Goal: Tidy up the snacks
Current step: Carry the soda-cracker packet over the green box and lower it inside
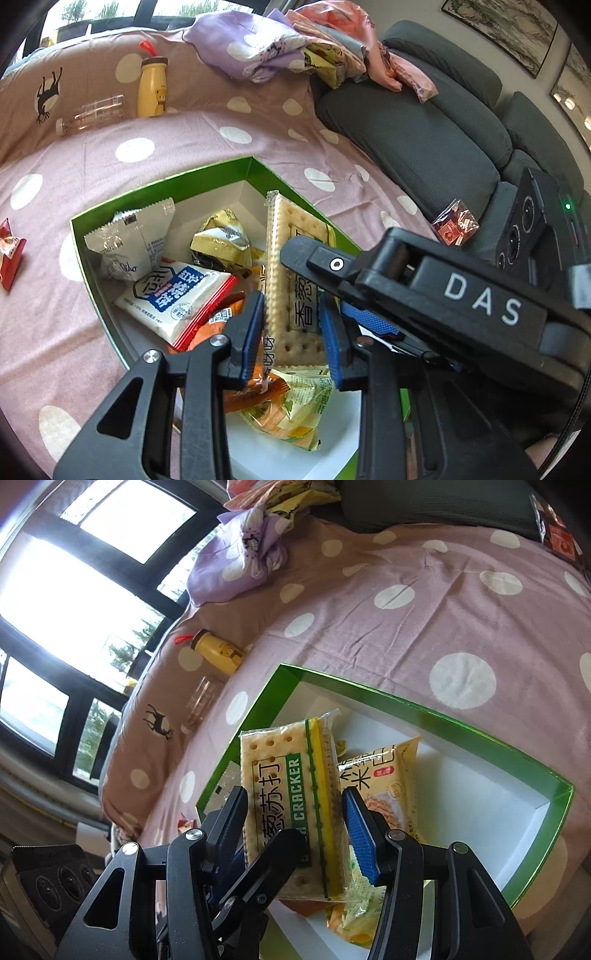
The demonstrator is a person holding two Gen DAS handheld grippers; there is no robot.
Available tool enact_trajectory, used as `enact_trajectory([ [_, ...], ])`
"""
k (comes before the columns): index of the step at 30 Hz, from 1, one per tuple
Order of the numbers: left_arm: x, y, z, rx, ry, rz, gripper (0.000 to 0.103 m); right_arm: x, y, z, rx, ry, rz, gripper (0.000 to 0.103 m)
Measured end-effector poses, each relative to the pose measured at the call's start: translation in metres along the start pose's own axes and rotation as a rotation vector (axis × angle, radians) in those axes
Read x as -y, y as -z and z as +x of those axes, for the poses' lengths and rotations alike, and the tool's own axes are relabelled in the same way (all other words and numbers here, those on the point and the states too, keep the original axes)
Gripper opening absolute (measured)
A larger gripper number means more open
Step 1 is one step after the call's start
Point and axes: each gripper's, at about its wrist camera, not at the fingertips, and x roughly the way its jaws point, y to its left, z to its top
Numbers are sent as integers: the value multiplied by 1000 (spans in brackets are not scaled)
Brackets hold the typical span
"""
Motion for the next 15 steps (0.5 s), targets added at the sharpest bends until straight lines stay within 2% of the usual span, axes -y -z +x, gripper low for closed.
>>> enact_trajectory([
  [10,-11,2,22,-77,-25,-61,31,9,0,16,-64,35,26,56],
  [15,-14,3,27,-84,-36,-74,31,13,0,22,-85,34,37,56],
])
